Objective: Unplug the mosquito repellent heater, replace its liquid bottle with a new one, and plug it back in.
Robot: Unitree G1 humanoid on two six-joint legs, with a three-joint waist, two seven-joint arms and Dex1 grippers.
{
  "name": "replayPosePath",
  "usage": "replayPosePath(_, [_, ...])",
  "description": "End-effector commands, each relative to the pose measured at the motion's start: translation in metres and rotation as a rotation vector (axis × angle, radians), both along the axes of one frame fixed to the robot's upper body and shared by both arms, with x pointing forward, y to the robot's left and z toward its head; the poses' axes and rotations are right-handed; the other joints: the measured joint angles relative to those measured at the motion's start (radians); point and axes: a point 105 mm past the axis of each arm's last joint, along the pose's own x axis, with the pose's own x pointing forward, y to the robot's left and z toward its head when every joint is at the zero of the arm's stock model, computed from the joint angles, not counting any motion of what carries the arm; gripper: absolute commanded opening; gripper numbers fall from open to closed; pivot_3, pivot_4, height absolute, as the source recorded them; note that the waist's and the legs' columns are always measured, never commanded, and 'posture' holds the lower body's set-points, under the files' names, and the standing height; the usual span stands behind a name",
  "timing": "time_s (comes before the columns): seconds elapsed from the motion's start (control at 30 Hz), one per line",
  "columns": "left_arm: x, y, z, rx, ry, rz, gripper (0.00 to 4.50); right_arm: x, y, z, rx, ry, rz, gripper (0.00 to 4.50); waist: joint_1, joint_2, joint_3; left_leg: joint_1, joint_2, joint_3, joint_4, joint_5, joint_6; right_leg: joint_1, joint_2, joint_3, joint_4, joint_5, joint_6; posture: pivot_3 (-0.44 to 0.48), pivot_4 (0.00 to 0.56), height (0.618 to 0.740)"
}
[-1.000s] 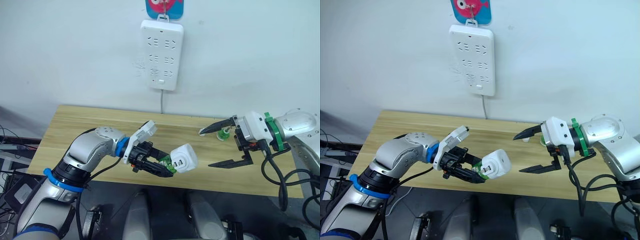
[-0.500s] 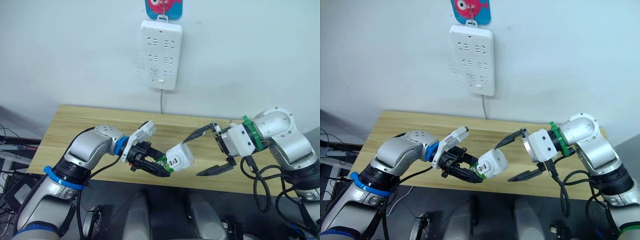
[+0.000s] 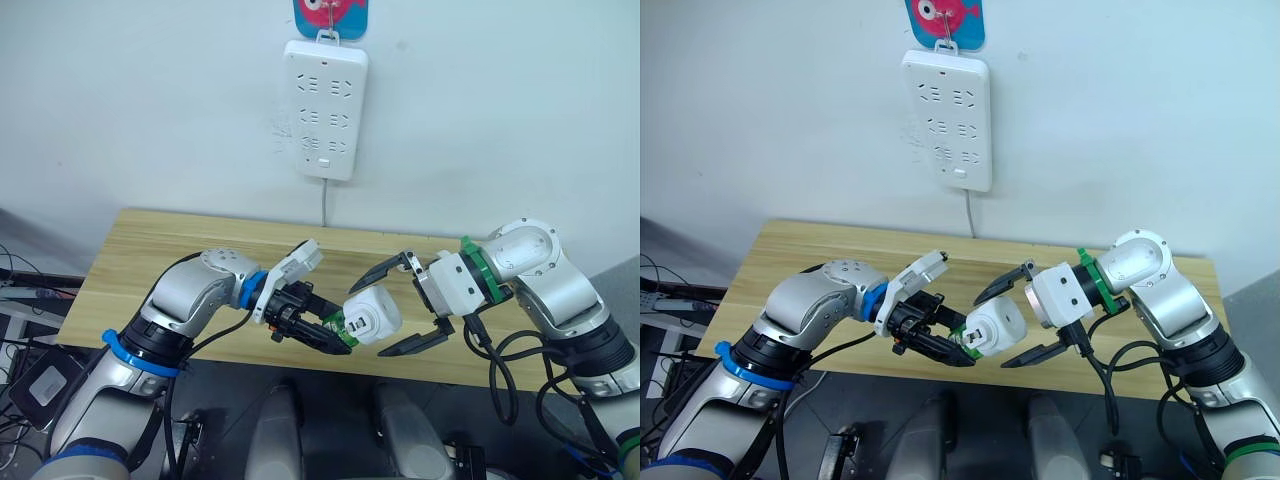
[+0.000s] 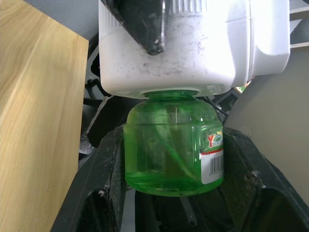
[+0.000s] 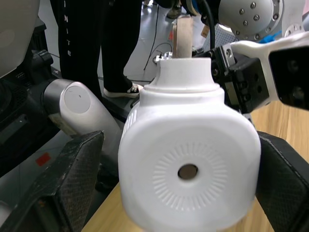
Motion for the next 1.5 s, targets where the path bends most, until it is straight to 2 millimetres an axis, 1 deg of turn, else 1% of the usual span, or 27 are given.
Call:
replayPosePath(0.03, [-0.006,-0.002,0.008,-0.021,-0.022,-0.039,2.25,-0.003,0.001,0.009,0.005,-0.063,0.018,4.48,0.000,0.000,0.000,0.000,0.000,0.000,0.000,0.000,0.000,0.000,0.000,0.000,0.000,0.000,0.000,-0.094,0.281,0.740])
replayPosePath(0.13, [-0.006,-0.003,0.008,-0.023,-0.018,-0.041,2.25,0.000,0.001,0.008,-0.007,-0.086,0.025,4.48,0.000,0.000,0.000,0.000,0.000,0.000,0.000,0.000,0.000,0.000,0.000,0.000,0.000,0.000,0.000,-0.094,0.281,0.740])
replayPosePath(0.17, [-0.006,-0.003,0.008,-0.023,-0.017,-0.041,2.25,0.001,0.001,0.007,-0.008,-0.094,0.027,4.32,0.000,0.000,0.000,0.000,0.000,0.000,0.000,0.000,0.000,0.000,0.000,0.000,0.000,0.000,0.000,-0.094,0.281,0.740])
replayPosePath(0.23, [-0.007,-0.003,0.008,-0.022,-0.016,-0.043,2.25,0.002,0.002,0.008,-0.006,-0.108,0.031,3.90,0.000,0.000,0.000,0.000,0.000,0.000,0.000,0.000,0.000,0.000,0.000,0.000,0.000,0.000,0.000,-0.095,0.285,0.740])
replayPosePath(0.3, [-0.007,-0.003,0.008,-0.019,-0.014,-0.045,2.25,0.003,0.003,0.009,-0.003,-0.114,0.037,3.24,0.000,0.000,0.000,0.000,0.000,0.000,0.000,0.000,0.000,0.000,0.000,0.000,0.000,0.000,0.000,-0.095,0.285,0.740])
replayPosePath(0.33, [-0.007,-0.003,0.008,-0.018,-0.014,-0.045,2.25,0.003,0.002,0.009,-0.002,-0.117,0.040,3.00,0.000,0.000,0.000,0.000,0.000,0.000,0.000,0.000,0.000,0.000,0.000,0.000,0.000,0.000,0.000,-0.095,0.285,0.740])
replayPosePath(0.53, [-0.005,-0.003,0.008,-0.029,-0.026,-0.037,2.25,0.003,0.003,0.012,0.010,-0.119,0.056,2.99,0.000,0.000,0.000,0.000,0.000,0.000,0.000,0.000,0.000,0.000,0.000,0.000,0.000,0.000,0.000,-0.098,0.287,0.740])
replayPosePath(0.6, [0.001,-0.006,0.010,-0.052,-0.046,0.000,2.97,0.003,0.001,0.012,0.015,-0.106,0.033,2.99,0.000,0.000,0.000,0.000,0.000,0.000,0.000,0.000,0.000,0.000,0.000,0.000,0.000,0.000,0.000,-0.084,0.285,0.740])
replayPosePath(0.63, [0.004,-0.005,0.012,-0.061,-0.049,0.022,3.21,0.005,-0.003,0.009,0.013,-0.097,0.004,2.99,0.000,0.000,0.000,0.000,0.000,0.000,0.000,0.000,0.000,0.000,0.000,0.000,0.000,0.000,0.000,-0.084,0.285,0.740])
replayPosePath(0.7, [0.012,-0.002,0.019,-0.082,-0.072,0.073,3.83,0.009,-0.016,-0.002,-0.002,-0.066,-0.073,2.99,0.005,0.000,0.000,0.000,0.000,0.000,0.000,0.000,0.000,0.000,0.000,0.000,0.000,0.000,0.000,-0.084,0.285,0.740])
replayPosePath(0.77, [0.019,0.003,0.028,-0.100,-0.123,0.134,4.44,0.015,-0.030,-0.017,-0.006,0.002,-0.194,2.99,0.011,0.000,0.000,0.000,-0.001,-0.002,0.000,0.000,0.000,0.001,0.000,-0.001,0.000,0.000,0.000,-0.069,0.281,0.740])
replayPosePath(0.8, [0.022,0.005,0.032,-0.104,-0.177,0.172,4.50,0.024,-0.034,-0.023,0.023,0.069,-0.313,2.99,0.014,0.000,0.000,0.000,-0.001,-0.002,0.000,0.000,0.000,0.001,0.000,-0.001,-0.001,0.000,0.000,-0.063,0.278,0.740])
replayPosePath(0.83, [0.023,0.006,0.034,-0.106,-0.213,0.195,4.50,0.029,-0.037,-0.027,0.042,0.114,-0.396,2.99,0.016,0.000,0.000,0.000,-0.001,-0.002,-0.001,0.000,0.000,0.001,0.000,-0.001,-0.001,0.000,0.000,-0.056,0.274,0.740])
replayPosePath(0.9, [0.027,0.010,0.035,-0.085,-0.341,0.251,4.50,0.047,-0.039,-0.031,0.119,0.252,-0.625,2.99,0.010,0.000,0.000,0.000,0.000,-0.001,-0.001,0.000,0.000,0.001,0.000,0.000,0.000,0.000,0.000,-0.048,0.271,0.740])
replayPosePath(0.93, [0.031,0.012,0.032,-0.059,-0.450,0.277,4.50,0.058,-0.039,-0.031,0.179,0.319,-0.743,2.99,0.006,0.000,0.000,0.001,0.000,-0.001,-0.001,0.000,0.000,0.001,0.000,0.000,0.001,0.000,0.000,-0.039,0.266,0.740])
replayPosePath(0.97, [0.033,0.014,0.029,-0.041,-0.528,0.291,4.50,0.064,-0.039,-0.032,0.214,0.366,-0.824,2.99,0.002,-0.001,-0.001,0.002,0.001,0.000,-0.001,0.001,-0.001,0.001,0.000,0.001,0.001,0.001,-0.001,-0.035,0.262,0.740])
replayPosePath(1.03, [0.050,0.017,0.024,0.007,-0.828,0.352,4.50,0.078,-0.032,-0.024,0.393,0.531,-0.995,2.99,0.001,-0.001,-0.002,0.004,0.001,0.000,-0.003,0.002,-0.004,0.001,0.000,0.001,0.002,0.001,-0.002,-0.029,0.249,0.740])
replayPosePath(1.07, [0.057,0.018,0.025,0.009,-0.937,0.387,4.50,0.080,-0.029,-0.023,0.439,0.604,-1.049,2.99,0.002,-0.001,-0.003,0.004,0.002,-0.001,-0.003,0.003,-0.005,0.001,0.000,0.000,0.002,0.002,-0.003,-0.032,0.244,0.740])
replayPosePath(1.1, [0.060,0.018,0.025,0.008,-1.002,0.401,4.50,0.083,-0.028,-0.024,0.464,0.651,-1.110,2.99,0.004,-0.001,-0.003,0.004,0.002,-0.002,-0.004,0.005,-0.006,0.001,0.000,-0.001,0.002,0.002,-0.004,-0.037,0.239,0.740])
replayPosePath(1.17, [0.066,0.021,0.021,0.016,-1.055,0.422,4.50,0.087,-0.025,-0.025,0.502,0.724,-1.195,2.99,0.008,-0.002,-0.005,0.004,0.001,-0.003,-0.004,0.006,-0.007,0.001,0.001,-0.001,0.002,0.002,-0.004,-0.043,0.229,0.740])
replayPosePath(1.2, [0.072,0.022,0.020,0.028,-1.089,0.452,4.50,0.088,-0.024,-0.026,0.535,0.780,-1.232,2.99,0.009,-0.003,-0.009,0.003,0.000,-0.002,-0.004,0.006,-0.006,0.001,0.001,-0.001,0.001,0.002,-0.004,-0.046,0.226,0.740])
replayPosePath(1.27, [0.082,0.024,0.019,0.054,-1.180,0.481,4.50,0.090,-0.024,-0.028,0.560,0.826,-1.295,2.99,0.014,-0.004,-0.019,0.002,0.000,-0.002,-0.005,0.006,-0.006,0.001,0.000,-0.001,0.000,0.002,-0.004,-0.055,0.217,0.740])
replayPosePath(1.37, [0.091,0.026,0.016,0.099,-1.328,0.429,4.50,0.088,-0.023,-0.032,0.556,0.861,-1.339,2.99,0.025,-0.005,-0.026,-0.002,-0.001,-0.002,-0.005,0.006,-0.006,-0.003,0.000,-0.001,-0.001,0.003,-0.004,-0.069,0.212,0.740])
replayPosePath(1.5, [0.098,0.024,0.015,0.093,-1.382,0.416,4.50,0.081,-0.020,-0.036,0.528,0.892,-1.336,2.99,0.024,-0.007,-0.034,-0.002,-0.001,-0.001,-0.006,0.005,-0.006,-0.003,0.000,-0.001,-0.001,0.002,-0.004,-0.086,0.203,0.740])
